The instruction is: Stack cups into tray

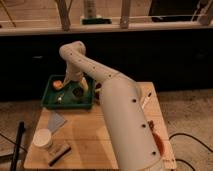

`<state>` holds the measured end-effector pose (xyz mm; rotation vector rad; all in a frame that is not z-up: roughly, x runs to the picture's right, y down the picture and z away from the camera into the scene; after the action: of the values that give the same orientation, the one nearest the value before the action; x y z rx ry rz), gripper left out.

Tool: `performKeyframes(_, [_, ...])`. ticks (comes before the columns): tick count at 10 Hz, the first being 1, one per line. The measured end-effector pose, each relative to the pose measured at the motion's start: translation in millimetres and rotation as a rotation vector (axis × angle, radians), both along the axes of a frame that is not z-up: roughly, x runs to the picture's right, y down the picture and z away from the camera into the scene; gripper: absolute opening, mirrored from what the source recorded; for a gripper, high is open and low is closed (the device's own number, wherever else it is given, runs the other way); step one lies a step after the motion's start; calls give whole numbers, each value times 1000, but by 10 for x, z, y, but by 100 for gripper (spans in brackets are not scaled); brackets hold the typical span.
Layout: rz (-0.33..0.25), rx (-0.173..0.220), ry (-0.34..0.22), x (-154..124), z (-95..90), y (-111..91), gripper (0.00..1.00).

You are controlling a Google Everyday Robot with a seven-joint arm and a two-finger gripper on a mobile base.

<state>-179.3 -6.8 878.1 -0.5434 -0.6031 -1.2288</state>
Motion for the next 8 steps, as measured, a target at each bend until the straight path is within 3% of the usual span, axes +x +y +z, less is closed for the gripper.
performKeyframes(8, [-5,18,-9,-47,-59,-13,80])
